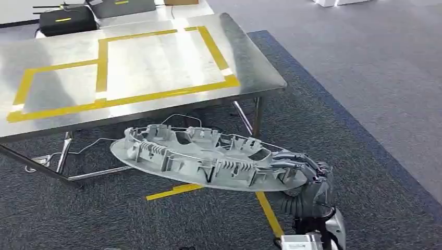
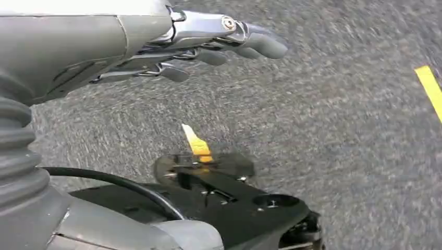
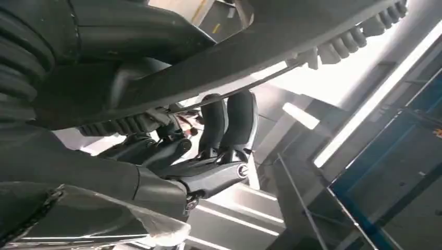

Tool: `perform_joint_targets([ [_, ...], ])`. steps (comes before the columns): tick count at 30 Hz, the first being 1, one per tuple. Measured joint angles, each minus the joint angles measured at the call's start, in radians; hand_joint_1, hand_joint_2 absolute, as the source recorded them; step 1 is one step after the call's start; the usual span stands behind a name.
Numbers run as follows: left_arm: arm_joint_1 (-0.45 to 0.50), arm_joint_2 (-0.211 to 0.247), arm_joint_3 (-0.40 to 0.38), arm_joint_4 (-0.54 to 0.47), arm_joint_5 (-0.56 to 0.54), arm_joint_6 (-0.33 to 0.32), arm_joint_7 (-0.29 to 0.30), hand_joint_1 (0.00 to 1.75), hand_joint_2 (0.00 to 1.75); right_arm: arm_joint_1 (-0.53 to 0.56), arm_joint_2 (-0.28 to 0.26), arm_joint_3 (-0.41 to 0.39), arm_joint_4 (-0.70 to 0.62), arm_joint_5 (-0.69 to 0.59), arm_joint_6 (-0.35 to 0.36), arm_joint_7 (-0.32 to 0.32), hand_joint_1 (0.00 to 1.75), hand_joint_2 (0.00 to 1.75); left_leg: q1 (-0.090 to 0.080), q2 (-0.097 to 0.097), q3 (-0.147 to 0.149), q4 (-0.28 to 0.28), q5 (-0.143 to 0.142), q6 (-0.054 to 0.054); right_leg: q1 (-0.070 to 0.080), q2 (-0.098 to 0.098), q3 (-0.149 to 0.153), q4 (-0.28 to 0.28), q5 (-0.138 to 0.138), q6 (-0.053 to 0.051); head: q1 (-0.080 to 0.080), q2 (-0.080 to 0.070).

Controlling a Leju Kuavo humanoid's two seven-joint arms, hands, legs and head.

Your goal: Take the parts from the cabinet and place them on the table.

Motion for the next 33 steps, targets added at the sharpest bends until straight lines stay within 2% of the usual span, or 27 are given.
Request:
perform_joint_targets([
  [1, 0.000, 0.000, 0.000, 0.000, 0.000, 0.000, 0.000, 0.00, 1.75, 0.000, 0.001, 0.000, 0.000, -0.001, 0.000, -0.001, 1.75, 1.75, 0.000, 0.001, 0.008, -0.022, 0.016, 0.001, 0.000, -0.003, 0.004, 0.000, -0.003, 0.001, 0.000, 0.000],
  [2, 0.001, 0.000, 0.003, 0.000, -0.001, 0.001, 0.000, 0.00, 1.75, -0.001, 0.006, 0.000, -0.003, -0.014, -0.005, -0.005, 1.75, 1.75, -0.004, 0.023, 0.063, -0.159, 0.103, 0.012, 0.000, -0.017, 0.025, -0.001, -0.017, 0.006, 0.000, 0.000],
  [3, 0.001, 0.000, 0.005, 0.000, -0.002, 0.001, -0.001, 0.00, 1.75, -0.002, 0.008, -0.002, -0.005, -0.019, -0.008, -0.006, 1.75, 1.75, -0.014, 0.061, 0.084, -0.195, 0.100, 0.019, 0.001, -0.024, 0.023, -0.003, -0.024, 0.009, 0.003, 0.000],
  [4, -0.003, 0.000, 0.006, 0.000, -0.002, 0.001, -0.001, 0.00, 1.75, -0.004, 0.009, -0.003, -0.006, -0.022, -0.013, -0.008, 1.75, 1.75, -0.024, 0.067, 0.094, -0.214, 0.086, 0.024, 0.010, -0.031, 0.026, -0.002, -0.033, 0.017, -0.001, 0.000],
  [7, -0.002, -0.004, 0.007, 0.000, -0.003, 0.001, -0.003, 0.00, 1.75, -0.012, 0.014, -0.012, -0.008, -0.035, -0.018, -0.007, 1.75, 1.75, -0.025, 0.041, 0.097, -0.230, 0.064, 0.037, 0.011, -0.062, 0.044, -0.023, -0.040, 0.029, 0.004, 0.000],
  [8, 0.001, -0.004, 0.008, 0.000, -0.004, 0.001, -0.003, 0.00, 1.75, -0.014, 0.015, -0.014, -0.009, -0.040, -0.020, -0.006, 1.75, 1.75, -0.013, 0.030, 0.114, -0.247, 0.068, 0.046, 0.009, -0.055, 0.059, -0.024, -0.048, 0.038, 0.005, 0.000],
  [9, 0.004, -0.006, 0.008, 0.000, -0.004, 0.001, -0.004, 0.00, 1.75, -0.017, 0.015, -0.018, -0.009, -0.043, -0.021, -0.006, 1.75, 1.75, -0.013, 0.022, 0.124, -0.254, 0.066, 0.048, 0.007, -0.013, 0.051, -0.004, -0.055, 0.039, 0.011, 0.000],
  [10, 0.002, -0.006, 0.009, 0.000, -0.005, 0.001, -0.004, 0.00, 1.75, -0.020, 0.015, -0.022, -0.011, -0.047, -0.024, -0.006, 1.75, 1.75, -0.011, 0.015, 0.129, -0.255, 0.063, 0.056, 0.008, 0.016, 0.017, 0.054, -0.076, 0.038, 0.011, 0.000],
  [11, -0.001, -0.007, 0.010, 0.000, -0.007, 0.001, -0.005, 0.00, 1.75, -0.022, 0.015, -0.024, -0.011, -0.051, -0.025, -0.007, 1.75, 1.75, -0.010, 0.005, 0.131, -0.255, 0.059, 0.061, 0.008, 0.030, -0.039, 0.143, -0.105, 0.038, 0.015, 0.000],
  [12, -0.003, -0.008, 0.011, 0.000, -0.007, 0.000, -0.005, 0.00, 1.75, -0.023, 0.015, -0.027, -0.011, -0.055, -0.026, -0.005, 1.75, 1.75, -0.010, -0.009, 0.135, -0.255, 0.054, 0.064, 0.008, 0.036, -0.106, 0.237, -0.129, 0.040, 0.015, 0.000],
  [13, -0.003, -0.010, 0.012, 0.000, -0.008, 0.000, -0.005, 0.00, 1.75, -0.022, 0.015, -0.032, -0.011, -0.056, -0.026, -0.003, 1.75, 1.75, -0.010, -0.020, 0.140, -0.255, 0.048, 0.065, 0.008, 0.037, -0.157, 0.296, -0.132, 0.042, 0.014, 0.000],
  [14, -0.003, -0.011, 0.013, 0.000, -0.008, 0.000, -0.005, 0.00, 1.75, -0.021, 0.015, -0.037, -0.011, -0.056, -0.026, -0.003, 1.75, 1.75, -0.010, -0.035, 0.150, -0.255, 0.040, 0.064, 0.007, 0.037, -0.188, 0.309, -0.106, 0.044, 0.016, 0.000],
  [15, -0.001, -0.013, 0.013, 0.000, -0.008, 0.000, -0.005, 0.00, 1.75, -0.022, 0.015, -0.041, -0.011, -0.059, -0.027, -0.002, 1.75, 1.75, -0.009, -0.047, 0.163, -0.255, 0.031, 0.062, 0.007, 0.037, -0.193, 0.276, -0.054, 0.044, 0.014, 0.000],
  [17, 0.003, -0.015, 0.014, 0.000, -0.010, 0.000, -0.005, 0.00, 1.75, -0.026, 0.015, -0.045, -0.011, -0.067, -0.031, -0.003, 1.75, 1.75, -0.006, -0.071, 0.192, -0.253, 0.011, 0.054, 0.002, 0.051, -0.153, 0.118, 0.077, 0.047, 0.014, 0.000],
  [18, 0.003, -0.014, 0.014, 0.000, -0.011, 0.000, -0.005, 0.00, 1.75, -0.027, 0.015, -0.047, -0.011, -0.070, -0.034, -0.004, 1.75, 1.75, -0.005, -0.078, 0.193, -0.251, -0.002, 0.048, -0.004, 0.087, -0.134, 0.054, 0.108, 0.050, 0.016, 0.000],
  [19, -0.002, -0.014, 0.014, 0.000, -0.011, 0.000, -0.005, 0.00, 1.75, -0.025, 0.016, -0.048, -0.011, -0.074, -0.037, -0.005, 1.75, 1.75, -0.012, -0.092, 0.191, -0.239, -0.011, 0.039, -0.008, 0.120, -0.118, 0.037, 0.090, 0.049, 0.018, 0.000],
  [20, -0.002, -0.014, 0.014, 0.000, -0.015, 0.000, -0.004, 0.00, 1.75, -0.025, 0.018, -0.048, -0.015, -0.076, -0.041, -0.006, 1.75, 1.75, -0.006, -0.100, 0.184, -0.240, -0.011, 0.034, -0.006, 0.114, -0.106, 0.029, 0.070, 0.039, 0.016, 0.000],
  [22, 0.000, -0.015, 0.014, 0.000, -0.016, 0.000, -0.004, 0.00, 1.75, -0.024, 0.022, -0.052, -0.016, -0.076, -0.044, -0.006, 1.75, 1.75, 0.000, -0.112, 0.184, -0.247, -0.013, 0.025, 0.000, 0.104, -0.105, 0.027, 0.064, 0.027, 0.015, 0.000],
  [23, 0.000, -0.014, 0.014, 0.000, -0.016, 0.001, -0.004, 0.00, 1.75, -0.025, 0.023, -0.053, -0.017, -0.076, -0.045, -0.006, 1.75, 1.75, 0.000, -0.120, 0.189, -0.246, -0.023, 0.021, -0.009, 0.094, -0.094, 0.023, 0.059, 0.019, 0.014, 0.000],
  [24, 0.002, -0.014, 0.014, 0.000, -0.016, 0.001, -0.005, 0.00, 1.75, -0.025, 0.026, -0.055, -0.020, -0.075, -0.045, -0.006, 1.75, 1.75, -0.003, -0.085, 0.189, -0.229, -0.027, 0.016, -0.008, 0.083, -0.084, 0.020, 0.053, 0.012, 0.014, 0.000],
  [25, -0.002, -0.014, 0.014, 0.000, -0.016, 0.001, -0.005, 0.00, 1.75, -0.025, 0.030, -0.056, -0.021, -0.076, -0.048, -0.006, 1.75, 1.75, -0.005, -0.045, 0.162, -0.177, -0.045, 0.009, -0.007, 0.069, -0.072, 0.019, 0.045, 0.003, 0.002, 0.000],
  [26, -0.004, -0.014, 0.014, 0.000, -0.016, 0.001, -0.005, 0.00, 1.75, -0.025, 0.031, -0.058, -0.022, -0.076, -0.049, -0.006, 1.75, 1.75, -0.003, -0.021, 0.118, -0.103, -0.072, 0.003, -0.005, 0.057, -0.064, 0.018, 0.037, 0.001, 0.004, 0.000],
  [28, -0.004, -0.015, 0.014, 0.000, -0.017, 0.001, -0.005, 0.00, 1.75, -0.025, 0.031, -0.060, -0.022, -0.079, -0.052, -0.007, 1.75, 1.75, -0.001, -0.004, 0.021, 0.049, -0.112, -0.001, -0.002, 0.032, -0.045, 0.018, 0.019, 0.000, 0.003, 0.000],
  [29, -0.002, -0.015, 0.014, 0.000, -0.017, 0.001, -0.005, 0.00, 1.75, -0.023, 0.032, -0.061, -0.022, -0.082, -0.055, -0.007, 1.75, 1.75, -0.001, -0.003, -0.007, 0.072, -0.096, 0.000, -0.001, 0.022, -0.033, 0.018, 0.009, 0.001, 0.003, 0.000],
  [30, 0.001, -0.016, 0.014, 0.000, -0.018, 0.001, -0.005, 0.00, 1.75, -0.023, 0.033, -0.061, -0.022, -0.083, -0.058, -0.007, 1.75, 1.75, -0.001, -0.002, -0.007, 0.049, -0.057, 0.004, 0.001, 0.014, -0.019, 0.018, -0.002, 0.002, 0.003, 0.000],
  [32, 0.004, -0.016, 0.014, 0.000, -0.020, 0.002, -0.004, 0.00, 1.75, -0.025, 0.039, -0.061, -0.024, -0.085, -0.069, -0.008, 1.75, 1.75, -0.008, 0.007, 0.042, -0.102, 0.061, 0.022, 0.004, -0.005, 0.015, 0.016, -0.025, 0.003, 0.002, 0.000],
  [33, 0.004, -0.015, 0.014, 0.000, -0.021, 0.002, -0.004, 0.00, 1.75, -0.026, 0.041, -0.061, -0.026, -0.089, -0.079, -0.008, 1.75, 1.75, -0.017, 0.032, 0.067, -0.180, 0.104, 0.038, 0.006, -0.016, 0.027, 0.012, -0.035, 0.004, 0.002, 0.000],
])
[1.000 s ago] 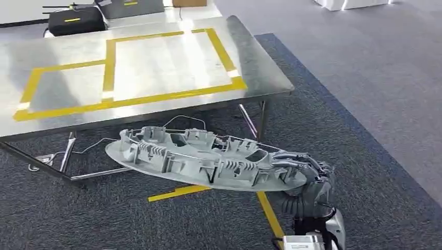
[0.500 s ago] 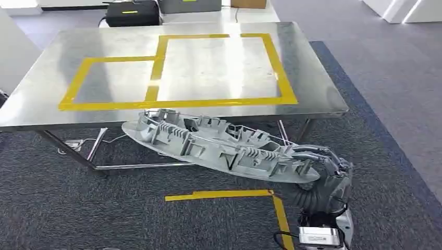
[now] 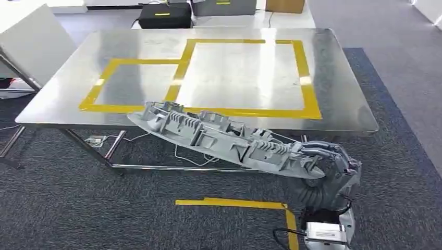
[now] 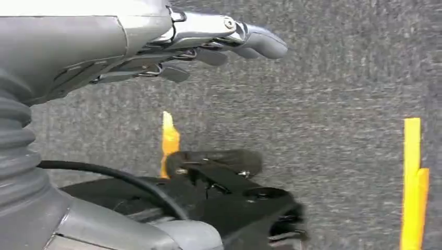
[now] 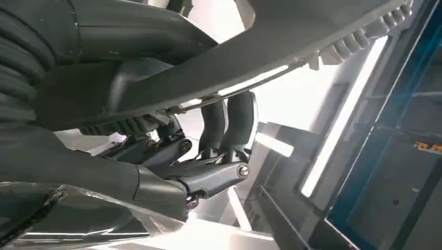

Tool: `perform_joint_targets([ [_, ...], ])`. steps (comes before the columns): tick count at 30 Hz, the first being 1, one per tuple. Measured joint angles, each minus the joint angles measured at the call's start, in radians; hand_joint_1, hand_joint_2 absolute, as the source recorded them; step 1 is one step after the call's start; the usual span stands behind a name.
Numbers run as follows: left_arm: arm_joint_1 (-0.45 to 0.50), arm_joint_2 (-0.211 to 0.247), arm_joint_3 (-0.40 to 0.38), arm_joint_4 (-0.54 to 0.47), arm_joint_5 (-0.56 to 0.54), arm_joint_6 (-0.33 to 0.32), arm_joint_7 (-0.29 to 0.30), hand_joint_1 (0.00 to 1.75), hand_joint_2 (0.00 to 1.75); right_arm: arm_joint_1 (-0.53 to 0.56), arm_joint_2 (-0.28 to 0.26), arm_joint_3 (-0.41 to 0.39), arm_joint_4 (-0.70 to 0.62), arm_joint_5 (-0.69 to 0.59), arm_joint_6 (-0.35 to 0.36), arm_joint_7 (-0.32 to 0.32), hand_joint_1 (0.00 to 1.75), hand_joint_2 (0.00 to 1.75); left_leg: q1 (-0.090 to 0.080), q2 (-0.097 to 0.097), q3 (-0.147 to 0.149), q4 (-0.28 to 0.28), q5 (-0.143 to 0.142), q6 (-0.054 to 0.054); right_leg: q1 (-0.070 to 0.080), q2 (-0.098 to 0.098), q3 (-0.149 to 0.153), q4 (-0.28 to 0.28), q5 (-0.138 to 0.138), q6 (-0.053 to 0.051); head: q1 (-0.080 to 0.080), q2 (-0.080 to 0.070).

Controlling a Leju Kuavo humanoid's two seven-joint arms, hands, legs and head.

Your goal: Take the parts from the cabinet and place them on the table.

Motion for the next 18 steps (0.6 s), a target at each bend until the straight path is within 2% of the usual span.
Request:
perform_joint_targets([
  [1, -0.002, 0.001, 0.000, 0.000, -0.002, 0.000, 0.001, 0.00, 1.75, -0.001, 0.001, -0.002, -0.001, -0.004, -0.010, 0.000, 1.75, 1.75, -0.011, 0.034, 0.010, 0.003, -0.026, 0.009, 0.003, -0.009, 0.003, -0.010, -0.007, 0.005, 0.003, 0.000],
  [2, -0.004, 0.000, 0.000, 0.000, -0.004, 0.001, 0.001, 0.00, 1.75, -0.002, 0.001, -0.003, -0.003, -0.006, -0.018, -0.001, 1.75, 1.75, -0.016, 0.032, 0.032, -0.034, -0.035, 0.018, 0.005, -0.015, 0.011, -0.019, -0.010, 0.014, 0.000, 0.000],
  [3, -0.006, -0.001, 0.000, 0.000, -0.005, 0.001, 0.000, 0.00, 1.75, -0.004, 0.003, -0.005, -0.005, -0.010, -0.024, 0.000, 1.75, 1.75, -0.016, 0.028, 0.034, -0.043, -0.045, 0.017, 0.008, -0.029, 0.019, -0.033, -0.012, 0.017, 0.003, 0.000],
  [4, -0.003, -0.002, 0.000, 0.000, -0.006, 0.001, 0.000, 0.00, 1.75, -0.007, 0.003, -0.007, -0.005, -0.013, -0.029, 0.000, 1.75, 1.75, -0.012, 0.015, 0.034, -0.059, -0.047, 0.018, 0.009, -0.033, 0.039, -0.024, -0.001, 0.025, 0.003, 0.000],
  [5, -0.001, -0.001, 0.000, 0.000, -0.007, 0.001, 0.001, 0.00, 1.75, -0.009, 0.004, -0.008, -0.006, -0.017, -0.035, 0.000, 1.75, 1.75, -0.009, 0.004, 0.054, -0.066, -0.049, 0.021, 0.008, -0.036, 0.046, -0.024, 0.007, 0.032, 0.003, 0.000],
  [6, 0.003, -0.002, 0.001, 0.000, -0.008, 0.001, 0.002, 0.00, 1.75, -0.011, 0.004, -0.010, -0.006, -0.024, -0.039, 0.001, 1.75, 1.75, -0.001, -0.007, 0.075, -0.080, -0.047, 0.023, 0.005, -0.021, 0.032, -0.009, 0.000, 0.036, 0.003, 0.000],
  [7, 0.002, -0.003, 0.002, 0.000, -0.010, 0.001, 0.002, 0.00, 1.75, -0.012, 0.004, -0.013, -0.006, -0.029, -0.042, 0.000, 1.75, 1.75, 0.000, -0.012, 0.087, -0.085, -0.050, 0.027, 0.003, 0.015, 0.014, 0.039, 0.000, 0.037, 0.006, 0.000],
  [8, -0.001, -0.004, 0.003, 0.000, -0.013, 0.001, 0.002, 0.00, 1.75, -0.016, 0.004, -0.019, -0.006, -0.040, -0.046, 0.000, 1.75, 1.75, 0.001, -0.023, 0.091, -0.088, -0.053, 0.032, 0.003, 0.040, -0.034, 0.115, -0.010, 0.039, 0.010, 0.000],
  [10, -0.005, -0.007, 0.006, 0.000, -0.020, 0.001, 0.002, 0.00, 1.75, -0.017, 0.004, -0.036, -0.005, -0.058, -0.052, -0.002, 1.75, 1.75, 0.002, -0.048, 0.099, -0.088, -0.066, 0.035, 0.003, 0.052, -0.138, 0.240, -0.079, 0.041, 0.012, 0.000],
  [11, -0.004, -0.009, 0.006, 0.000, -0.026, 0.000, 0.002, 0.00, 1.75, -0.017, 0.004, -0.049, -0.001, -0.069, -0.053, 0.000, 1.75, 1.75, 0.002, -0.061, 0.108, -0.087, -0.075, 0.034, 0.003, 0.052, -0.172, 0.259, -0.103, 0.043, 0.011, 0.000],
  [12, -0.003, -0.010, 0.007, 0.000, -0.028, 0.000, 0.002, 0.00, 1.75, -0.018, 0.004, -0.062, 0.003, -0.076, -0.054, 0.000, 1.75, 1.75, 0.002, -0.074, 0.118, -0.087, -0.083, 0.032, 0.002, 0.052, -0.187, 0.244, -0.097, 0.045, 0.012, 0.000],
  [13, -0.001, -0.010, 0.007, 0.000, -0.028, 0.000, 0.002, 0.00, 1.75, -0.018, 0.004, -0.071, 0.006, -0.079, -0.056, 0.000, 1.75, 1.75, 0.003, -0.086, 0.132, -0.087, -0.093, 0.029, 0.001, 0.053, -0.187, 0.202, -0.068, 0.048, 0.011, 0.000],
  [14, 0.001, -0.011, 0.008, 0.000, -0.029, 0.000, 0.003, 0.00, 1.75, -0.019, 0.004, -0.080, 0.008, -0.083, -0.060, 0.000, 1.75, 1.75, 0.004, -0.098, 0.149, -0.086, -0.104, 0.026, -0.001, 0.056, -0.174, 0.132, -0.014, 0.051, 0.011, 0.000],
  [15, 0.002, -0.012, 0.008, 0.000, -0.030, 0.000, 0.003, 0.00, 1.75, -0.020, 0.004, -0.086, 0.010, -0.085, -0.062, 0.000, 1.75, 1.75, 0.005, -0.106, 0.165, -0.086, -0.116, 0.021, -0.007, 0.075, -0.160, 0.054, 0.066, 0.054, 0.012, 0.000],
  [16, 0.005, -0.011, 0.008, 0.000, -0.031, 0.000, 0.003, 0.00, 1.75, -0.021, 0.004, -0.094, 0.013, -0.085, -0.063, 0.000, 1.75, 1.75, 0.005, -0.112, 0.160, -0.085, -0.128, 0.015, -0.013, 0.113, -0.162, 0.017, 0.145, 0.057, 0.016, 0.000],
  [17, 0.002, -0.010, 0.009, 0.000, -0.031, 0.000, 0.003, 0.00, 1.75, -0.024, 0.004, -0.100, 0.017, -0.087, -0.063, 0.000, 1.75, 1.75, 0.004, -0.124, 0.163, -0.076, -0.133, 0.008, -0.011, 0.113, -0.167, 0.006, 0.098, 0.041, 0.017, 0.000],
  [18, 0.001, -0.010, 0.009, 0.000, -0.031, 0.000, 0.003, 0.00, 1.75, -0.022, 0.005, -0.100, 0.018, -0.088, -0.063, 0.000, 1.75, 1.75, 0.007, -0.126, 0.153, -0.080, -0.138, 0.001, -0.006, 0.112, -0.157, 0.013, 0.120, 0.026, 0.014, 0.000],
])
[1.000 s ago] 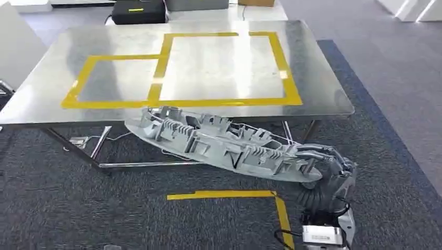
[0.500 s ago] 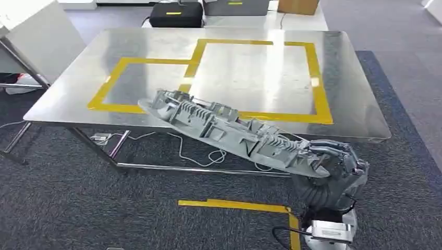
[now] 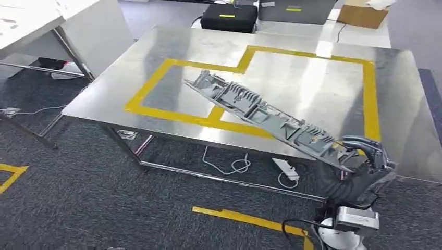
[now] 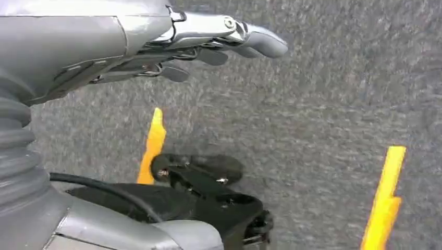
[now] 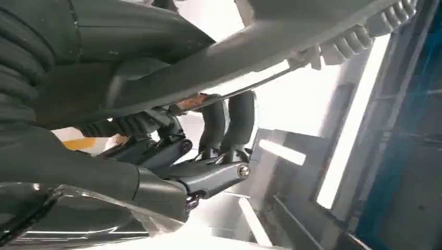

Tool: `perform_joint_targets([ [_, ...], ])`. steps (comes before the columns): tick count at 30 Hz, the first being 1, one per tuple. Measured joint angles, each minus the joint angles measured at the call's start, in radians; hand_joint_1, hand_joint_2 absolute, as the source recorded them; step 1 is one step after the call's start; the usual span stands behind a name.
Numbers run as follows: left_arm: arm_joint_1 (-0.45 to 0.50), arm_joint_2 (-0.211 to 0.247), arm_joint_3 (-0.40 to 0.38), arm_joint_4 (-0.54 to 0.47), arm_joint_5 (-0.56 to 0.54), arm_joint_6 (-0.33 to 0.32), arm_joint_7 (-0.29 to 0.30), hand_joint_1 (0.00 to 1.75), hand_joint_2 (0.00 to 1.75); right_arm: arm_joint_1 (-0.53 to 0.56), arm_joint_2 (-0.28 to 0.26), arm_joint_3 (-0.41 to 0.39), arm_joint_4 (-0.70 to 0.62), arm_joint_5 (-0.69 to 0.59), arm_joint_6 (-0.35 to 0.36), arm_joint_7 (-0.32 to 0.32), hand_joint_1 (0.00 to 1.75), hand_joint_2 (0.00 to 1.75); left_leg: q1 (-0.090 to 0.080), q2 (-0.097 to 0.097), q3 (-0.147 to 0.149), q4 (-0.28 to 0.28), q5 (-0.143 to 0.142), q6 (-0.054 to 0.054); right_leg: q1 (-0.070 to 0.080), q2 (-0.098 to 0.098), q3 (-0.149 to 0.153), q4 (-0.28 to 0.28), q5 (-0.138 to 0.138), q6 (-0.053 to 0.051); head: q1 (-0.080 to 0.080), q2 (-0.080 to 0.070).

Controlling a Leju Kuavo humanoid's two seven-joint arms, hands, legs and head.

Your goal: Take the parts from the cabinet and place them on the table.

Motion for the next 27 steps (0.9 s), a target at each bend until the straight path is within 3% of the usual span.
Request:
perform_joint_targets([
  [2, 0.000, -0.002, 0.000, 0.000, -0.002, 0.000, 0.000, 0.00, 1.75, -0.001, 0.003, -0.008, 0.002, 0.000, 0.000, 0.002, 1.75, 1.75, 0.002, -0.002, 0.010, 0.002, 0.002, -0.006, 0.004, -0.014, 0.007, -0.002, -0.005, -0.013, 0.001, 0.000],
  [3, -0.002, 0.000, 0.000, 0.000, -0.003, 0.000, 0.000, 0.00, 1.75, -0.003, 0.006, -0.011, 0.002, -0.002, 0.000, 0.001, 1.75, 1.75, 0.001, 0.016, -0.012, 0.044, 0.015, -0.012, -0.001, -0.024, 0.020, -0.010, -0.008, -0.019, 0.003, 0.000],
  [4, -0.004, -0.001, 0.000, 0.000, -0.004, 0.000, 0.000, 0.00, 1.75, -0.006, 0.008, -0.013, 0.003, -0.003, 0.000, 0.000, 1.75, 1.75, -0.002, 0.054, -0.049, 0.107, 0.035, -0.021, -0.001, -0.034, 0.033, -0.014, -0.015, -0.028, -0.003, 0.000],
  [5, -0.006, -0.001, 0.000, 0.000, -0.004, 0.000, 0.000, 0.00, 1.75, -0.008, 0.010, -0.015, 0.003, -0.003, 0.000, 0.000, 1.75, 1.75, -0.001, 0.076, -0.093, 0.174, 0.028, -0.027, 0.001, -0.044, 0.045, -0.017, -0.023, -0.033, -0.006, 0.000],
  [7, -0.008, -0.002, 0.000, 0.000, -0.006, 0.000, 0.000, 0.00, 1.75, -0.009, 0.010, -0.020, 0.003, -0.005, 0.000, 0.000, 1.75, 1.75, 0.002, 0.089, -0.178, 0.286, -0.041, -0.033, 0.003, -0.064, 0.069, -0.018, -0.043, -0.036, -0.006, 0.000],
  [8, -0.007, -0.002, 0.000, 0.000, -0.006, -0.001, 0.000, 0.00, 1.75, -0.009, 0.011, -0.023, 0.004, -0.007, -0.001, 0.002, 1.75, 1.75, 0.003, 0.090, -0.207, 0.310, -0.074, -0.033, 0.004, -0.072, 0.083, -0.018, -0.055, -0.035, -0.006, 0.000],
  [9, -0.005, -0.002, 0.000, 0.000, -0.009, -0.002, 0.000, 0.00, 1.75, -0.011, 0.011, -0.028, 0.007, -0.013, 0.000, 0.004, 1.75, 1.75, 0.003, 0.090, -0.217, 0.300, -0.078, -0.031, 0.005, -0.077, 0.098, -0.018, -0.066, -0.035, -0.006, 0.000],
  [10, -0.004, -0.002, 0.000, 0.000, -0.010, -0.002, 0.000, 0.00, 1.75, -0.014, 0.012, -0.033, 0.010, -0.018, 0.000, 0.009, 1.75, 1.75, 0.002, 0.090, -0.211, 0.261, -0.054, -0.027, 0.007, -0.079, 0.112, -0.018, -0.076, -0.035, -0.006, 0.000],
  [11, -0.003, -0.002, 0.000, 0.000, -0.014, -0.004, 0.000, 0.00, 1.75, -0.022, 0.012, -0.040, 0.016, -0.022, 0.002, 0.016, 1.75, 1.75, 0.000, 0.090, -0.192, 0.193, -0.004, -0.019, 0.009, -0.083, 0.126, -0.018, -0.087, -0.034, -0.005, 0.000],
  [12, -0.002, -0.002, 0.000, 0.000, -0.019, -0.006, -0.001, 0.00, 1.75, -0.034, 0.012, -0.048, 0.023, -0.022, 0.002, 0.022, 1.75, 1.75, -0.005, 0.091, -0.168, 0.114, 0.059, -0.008, 0.011, -0.086, 0.139, -0.020, -0.096, -0.032, -0.006, 0.000],
  [13, -0.001, 0.001, 0.000, 0.000, -0.023, -0.007, -0.001, 0.00, 1.75, -0.044, 0.012, -0.057, 0.032, -0.018, 0.001, 0.029, 1.75, 1.75, -0.014, 0.101, -0.147, 0.041, 0.129, 0.009, 0.009, -0.089, 0.133, -0.023, -0.104, -0.031, -0.006, 0.000],
  [14, -0.001, 0.005, 0.001, 0.000, -0.029, -0.010, -0.001, 0.00, 1.75, -0.056, 0.012, -0.069, 0.046, -0.011, 0.000, 0.035, 1.75, 1.75, -0.023, 0.101, -0.152, 0.052, 0.102, 0.015, 0.013, -0.086, 0.155, -0.023, -0.111, -0.024, -0.002, 0.000],
  [15, -0.001, 0.005, 0.001, 0.000, -0.032, -0.010, -0.001, 0.00, 1.75, -0.065, 0.012, -0.085, 0.058, -0.009, 0.000, 0.042, 1.75, 1.75, -0.027, 0.097, -0.144, 0.027, 0.096, 0.019, 0.010, -0.089, 0.151, -0.028, -0.115, -0.018, -0.007, 0.000],
  [16, 0.000, 0.005, 0.001, 0.000, -0.037, -0.013, -0.001, 0.00, 1.75, -0.073, 0.012, -0.098, 0.068, -0.010, 0.003, 0.056, 1.75, 1.75, -0.026, 0.093, -0.140, 0.019, 0.119, 0.024, 0.011, -0.089, 0.171, -0.030, -0.108, -0.013, -0.007, 0.000],
  [17, 0.000, 0.003, 0.001, 0.000, -0.039, -0.013, -0.002, 0.00, 1.75, -0.077, 0.012, -0.114, 0.078, -0.017, 0.017, 0.064, 1.75, 1.75, -0.025, 0.093, -0.134, 0.011, 0.115, 0.028, 0.011, -0.089, 0.167, -0.022, -0.095, -0.001, -0.007, 0.000],
  [18, -0.002, 0.003, 0.002, 0.000, -0.040, -0.016, -0.002, 0.00, 1.75, -0.083, 0.012, -0.129, 0.087, -0.031, 0.035, 0.069, 1.75, 1.75, -0.019, 0.090, -0.113, 0.001, 0.121, 0.031, 0.012, -0.089, 0.166, -0.019, -0.099, 0.003, -0.008, 0.000],
  [19, -0.002, 0.004, 0.003, 0.000, -0.042, -0.017, -0.003, 0.00, 1.75, -0.088, 0.012, -0.147, 0.097, -0.047, 0.050, 0.074, 1.75, 1.75, -0.016, 0.090, -0.099, -0.009, 0.119, 0.032, 0.010, -0.076, 0.158, 0.003, -0.112, 0.007, 0.003, 0.000],
  [20, -0.003, 0.003, 0.005, 0.000, -0.047, -0.017, -0.003, 0.00, 1.75, -0.099, 0.012, -0.162, 0.105, -0.056, 0.060, 0.075, 1.75, 1.75, -0.015, 0.091, -0.094, -0.010, 0.117, 0.035, 0.010, -0.069, 0.128, 0.052, -0.123, 0.011, 0.005, 0.000],
  [22, -0.009, 0.003, 0.008, 0.000, -0.050, -0.018, -0.003, 0.00, 1.75, -0.112, 0.012, -0.189, 0.121, -0.067, 0.072, 0.076, 1.75, 1.75, -0.015, 0.091, -0.088, -0.009, 0.108, 0.039, 0.010, -0.061, 0.027, 0.190, -0.177, 0.011, 0.005, 0.000],
  [24, -0.009, 0.002, 0.008, 0.000, -0.056, -0.020, -0.003, 0.00, 1.75, -0.111, 0.012, -0.214, 0.139, -0.074, 0.079, 0.079, 1.75, 1.75, -0.015, 0.092, -0.074, -0.009, 0.092, 0.039, 0.010, -0.060, -0.036, 0.237, -0.231, 0.013, 0.006, 0.000],
  [25, -0.007, 0.002, 0.008, 0.000, -0.058, -0.020, -0.003, 0.00, 1.75, -0.111, 0.012, -0.221, 0.147, -0.075, 0.079, 0.079, 1.75, 1.75, -0.015, 0.092, -0.061, -0.009, 0.083, 0.038, 0.009, -0.061, -0.045, 0.213, -0.222, 0.015, 0.004, 0.000],
  [26, -0.007, 0.002, 0.009, 0.000, -0.060, -0.020, -0.003, 0.00, 1.75, -0.112, 0.012, -0.232, 0.154, -0.076, 0.079, 0.079, 1.75, 1.75, -0.015, 0.095, -0.047, -0.009, 0.071, 0.036, 0.009, -0.062, -0.040, 0.162, -0.181, 0.015, 0.005, 0.000],
  [27, -0.007, 0.001, 0.010, 0.000, -0.062, -0.020, -0.002, 0.00, 1.75, -0.113, 0.012, -0.243, 0.158, -0.078, 0.078, 0.079, 1.75, 1.75, -0.015, 0.097, -0.032, -0.008, 0.060, 0.033, 0.009, -0.070, -0.024, 0.089, -0.112, 0.016, 0.005, 0.000],
])
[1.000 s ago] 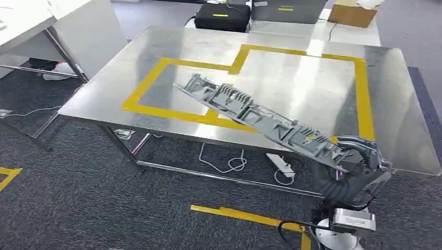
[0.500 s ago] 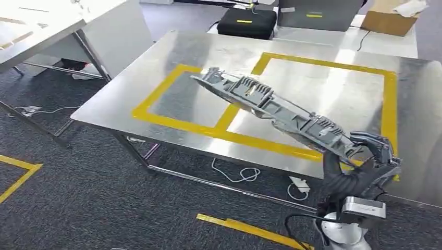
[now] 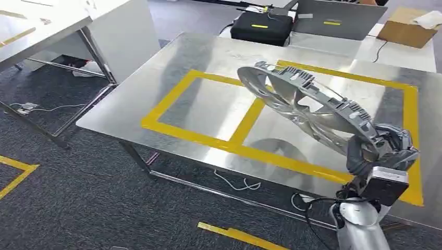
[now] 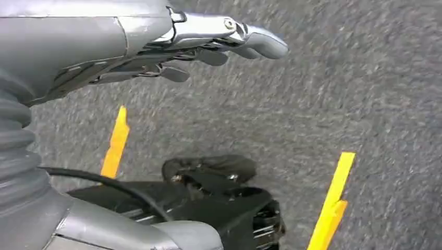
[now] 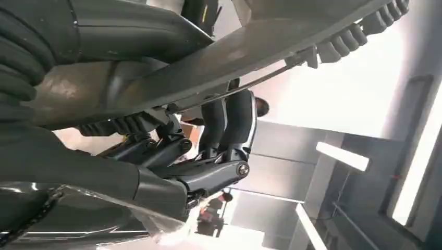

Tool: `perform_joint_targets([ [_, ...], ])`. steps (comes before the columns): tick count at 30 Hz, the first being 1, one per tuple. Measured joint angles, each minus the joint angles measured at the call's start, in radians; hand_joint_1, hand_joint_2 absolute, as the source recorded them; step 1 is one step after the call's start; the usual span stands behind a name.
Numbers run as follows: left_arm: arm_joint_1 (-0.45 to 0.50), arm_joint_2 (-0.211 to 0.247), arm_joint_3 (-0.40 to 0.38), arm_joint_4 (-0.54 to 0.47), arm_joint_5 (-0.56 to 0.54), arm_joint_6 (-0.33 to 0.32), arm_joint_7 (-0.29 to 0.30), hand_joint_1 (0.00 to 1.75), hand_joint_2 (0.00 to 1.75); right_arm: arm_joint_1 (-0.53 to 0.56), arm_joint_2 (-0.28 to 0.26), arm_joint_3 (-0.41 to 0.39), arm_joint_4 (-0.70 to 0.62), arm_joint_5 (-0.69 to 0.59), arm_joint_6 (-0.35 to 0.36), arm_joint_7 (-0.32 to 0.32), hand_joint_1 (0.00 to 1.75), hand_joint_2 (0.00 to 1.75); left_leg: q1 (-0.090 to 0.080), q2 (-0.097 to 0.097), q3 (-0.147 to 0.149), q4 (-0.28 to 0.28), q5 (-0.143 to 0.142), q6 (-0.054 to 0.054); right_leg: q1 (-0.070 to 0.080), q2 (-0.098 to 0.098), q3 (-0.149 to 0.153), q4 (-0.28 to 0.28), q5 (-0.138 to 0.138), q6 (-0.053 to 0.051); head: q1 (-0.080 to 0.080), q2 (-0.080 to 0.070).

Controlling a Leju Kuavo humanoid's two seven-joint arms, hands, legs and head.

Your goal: Take the parts from the cabinet and place them on the table.

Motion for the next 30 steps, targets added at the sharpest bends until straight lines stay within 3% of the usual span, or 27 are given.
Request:
perform_joint_targets([
  [1, 0.000, 0.000, 0.000, 0.000, -0.002, 0.000, 0.000, 0.00, 1.75, -0.001, 0.000, -0.012, 0.003, -0.002, -0.001, 0.000, 1.75, 1.75, -0.001, 0.003, 0.011, 0.000, -0.012, -0.005, 0.001, -0.023, 0.015, -0.073, 0.087, -0.003, 0.000, 0.000],
  [2, -0.001, 0.000, 0.001, 0.000, -0.002, 0.000, 0.000, 0.00, 1.75, -0.003, 0.000, -0.021, 0.007, -0.004, -0.002, -0.003, 1.75, 1.75, -0.006, 0.006, 0.023, 0.012, -0.028, -0.010, 0.006, -0.041, 0.013, -0.103, 0.119, -0.013, -0.002, 0.000],
  [3, -0.001, 0.000, 0.002, 0.000, -0.003, 0.000, 0.000, 0.00, 1.75, -0.006, 0.000, -0.026, 0.011, -0.009, -0.003, -0.003, 1.75, 1.75, -0.008, 0.010, 0.022, 0.004, -0.034, -0.017, 0.009, -0.039, 0.020, -0.099, 0.090, -0.027, 0.000, 0.000],
  [4, 0.000, 0.001, 0.002, 0.000, -0.007, 0.000, 0.002, 0.00, 1.75, -0.006, 0.000, -0.033, 0.011, -0.009, -0.005, -0.005, 1.75, 1.75, -0.007, 0.017, 0.028, 0.001, -0.041, -0.025, 0.010, -0.027, 0.035, -0.101, 0.114, -0.034, 0.000, 0.000],
  [5, 0.001, 0.000, 0.003, 0.000, -0.008, 0.000, 0.002, 0.00, 1.75, -0.005, 0.000, -0.040, 0.012, -0.009, -0.006, -0.006, 1.75, 1.75, -0.006, 0.019, 0.040, 0.010, -0.037, -0.029, 0.010, -0.021, 0.028, -0.108, 0.111, -0.042, 0.000, 0.000],
  [6, -0.001, 0.000, 0.003, 0.000, -0.008, 0.000, 0.002, 0.00, 1.75, -0.006, 0.000, -0.044, 0.013, -0.009, -0.006, -0.006, 1.75, 1.75, -0.006, 0.022, 0.046, 0.011, -0.039, -0.033, 0.004, -0.010, 0.050, -0.110, 0.115, -0.048, -0.001, 0.000],
  [8, -0.004, 0.000, 0.004, 0.000, -0.009, 0.001, 0.002, 0.00, 1.75, -0.008, 0.000, -0.058, 0.013, -0.010, -0.007, -0.009, 1.75, 1.75, 0.000, 0.009, 0.001, 0.097, -0.045, -0.047, 0.000, -0.001, 0.064, -0.114, 0.110, -0.057, -0.003, 0.000],
  [9, -0.004, -0.001, 0.005, 0.000, -0.009, 0.001, 0.002, 0.00, 1.75, -0.007, 0.001, -0.060, 0.013, -0.012, -0.008, -0.009, 1.75, 1.75, 0.006, 0.008, -0.040, 0.168, -0.067, -0.053, 0.000, 0.008, 0.068, -0.114, 0.105, -0.060, -0.001, 0.000],
  [11, -0.002, -0.001, 0.005, 0.000, -0.010, 0.001, 0.003, 0.00, 1.75, -0.006, 0.001, -0.068, 0.014, -0.014, -0.010, -0.011, 1.75, 1.75, 0.016, 0.008, -0.124, 0.291, -0.146, -0.064, 0.000, 0.026, 0.077, -0.114, 0.094, -0.060, -0.001, 0.000],
  [12, -0.001, -0.001, 0.005, 0.000, -0.010, 0.001, 0.004, 0.00, 1.75, -0.005, 0.001, -0.072, 0.014, -0.014, -0.010, -0.011, 1.75, 1.75, 0.019, 0.008, -0.143, 0.306, -0.162, -0.067, -0.001, 0.034, 0.084, -0.114, 0.088, -0.059, -0.002, 0.000],
  [13, 0.001, -0.001, 0.005, 0.000, -0.010, 0.001, 0.005, 0.00, 1.75, -0.003, 0.001, -0.074, 0.015, -0.015, -0.010, -0.011, 1.75, 1.75, 0.022, 0.008, -0.145, 0.284, -0.147, -0.068, -0.001, 0.046, 0.093, -0.114, 0.081, -0.058, -0.002, 0.000],
  [14, 0.001, -0.001, 0.005, 0.000, -0.010, 0.001, 0.005, 0.00, 1.75, -0.003, 0.001, -0.077, 0.016, -0.016, -0.010, -0.011, 1.75, 1.75, 0.023, 0.007, -0.132, 0.232, -0.107, -0.069, -0.002, 0.055, 0.103, -0.114, 0.075, -0.055, -0.002, 0.000],
  [16, 0.000, -0.001, 0.005, 0.000, -0.010, 0.001, 0.005, 0.00, 1.75, -0.004, 0.001, -0.082, 0.016, -0.015, -0.010, -0.011, 1.75, 1.75, 0.023, -0.017, -0.082, 0.069, 0.018, -0.061, -0.005, 0.073, 0.123, -0.115, 0.062, -0.047, -0.002, 0.000],
  [17, 0.002, 0.000, 0.006, 0.000, -0.010, 0.001, 0.005, 0.00, 1.75, -0.004, 0.001, -0.084, 0.017, -0.015, -0.010, -0.012, 1.75, 1.75, 0.021, -0.045, -0.074, 0.028, 0.044, -0.056, -0.007, 0.080, 0.131, -0.114, 0.057, -0.042, 0.000, 0.000],
  [18, 0.002, 0.001, 0.006, 0.000, -0.011, 0.001, 0.005, 0.00, 1.75, -0.005, 0.002, -0.085, 0.019, -0.016, -0.010, -0.014, 1.75, 1.75, 0.013, -0.044, -0.075, 0.028, -0.008, -0.048, -0.008, 0.092, 0.128, -0.118, 0.053, -0.034, -0.003, 0.000],
  [19, 0.001, 0.000, 0.006, 0.000, -0.010, 0.001, 0.005, 0.00, 1.75, -0.006, 0.002, -0.086, 0.019, -0.017, -0.010, -0.013, 1.75, 1.75, 0.010, -0.044, -0.070, 0.025, 0.013, -0.037, -0.009, 0.098, 0.126, -0.120, 0.048, -0.025, -0.002, 0.000],
  [20, 0.002, -0.001, 0.006, 0.000, -0.010, 0.001, 0.005, 0.00, 1.75, -0.002, 0.002, -0.087, 0.019, -0.016, -0.010, -0.013, 1.75, 1.75, 0.010, -0.039, -0.069, 0.018, 0.025, -0.028, -0.008, 0.101, 0.126, -0.101, 0.061, -0.016, 0.000, 0.000],
  [21, 0.002, 0.000, 0.006, 0.000, -0.010, 0.001, 0.005, 0.00, 1.75, 0.001, 0.002, -0.089, 0.021, -0.015, -0.011, -0.013, 1.75, 1.75, 0.010, -0.032, -0.059, 0.016, 0.025, -0.022, -0.006, 0.101, 0.130, -0.099, 0.065, -0.010, 0.001, 0.000],
  [22, -0.001, 0.000, 0.006, 0.000, -0.011, 0.001, 0.005, 0.00, 1.75, 0.001, 0.002, -0.091, 0.021, -0.016, -0.011, -0.013, 1.75, 1.75, 0.017, -0.022, -0.042, 0.008, 0.030, -0.015, -0.009, 0.091, 0.117, -0.090, 0.049, -0.009, -0.002, 0.000],
  [23, -0.003, 0.000, 0.006, 0.000, -0.011, 0.001, 0.006, 0.00, 1.75, -0.003, 0.002, -0.092, 0.021, -0.016, -0.011, -0.014, 1.75, 1.75, 0.013, -0.017, -0.035, 0.007, 0.028, -0.012, -0.003, 0.053, 0.107, -0.062, 0.030, -0.009, 0.007, 0.000],
  [25, -0.004, -0.001, 0.007, 0.000, -0.011, 0.001, 0.006, 0.00, 1.75, -0.009, 0.002, -0.091, 0.021, -0.018, -0.011, -0.018, 1.75, 1.75, 0.008, -0.003, -0.032, 0.008, 0.023, -0.003, -0.002, 0.026, 0.030, 0.071, -0.029, -0.004, 0.009, 0.000],
  [27, -0.003, -0.001, 0.007, 0.000, -0.012, 0.000, 0.006, 0.00, 1.75, -0.003, 0.002, -0.092, 0.021, -0.022, -0.011, -0.019, 1.75, 1.75, 0.005, 0.011, -0.027, 0.008, 0.014, 0.001, -0.002, 0.023, -0.050, 0.182, -0.064, 0.000, 0.010, 0.000],
  [28, -0.001, -0.002, 0.007, 0.000, -0.012, 0.000, 0.006, 0.00, 1.75, 0.001, 0.002, -0.095, 0.024, -0.025, -0.011, -0.019, 1.75, 1.75, 0.004, 0.017, -0.022, 0.008, 0.009, 0.001, -0.002, 0.022, -0.065, 0.183, -0.048, -0.003, 0.010, 0.000],
  [29, 0.000, -0.002, 0.007, 0.000, -0.012, 0.000, 0.006, 0.00, 1.75, 0.002, 0.002, -0.098, 0.025, -0.024, -0.011, -0.019, 1.75, 1.75, 0.004, 0.022, -0.015, 0.008, 0.002, 0.000, -0.002, 0.020, -0.056, 0.138, -0.004, -0.003, 0.010, 0.000],
  [30, 0.000, -0.002, 0.007, 0.000, -0.013, 0.000, 0.007, 0.00, 1.75, 0.002, 0.002, -0.100, 0.025, -0.024, -0.010, -0.018, 1.75, 1.75, 0.004, 0.023, -0.006, 0.009, -0.004, -0.003, -0.002, 0.017, -0.028, 0.063, 0.050, -0.004, 0.010, 0.000],
])
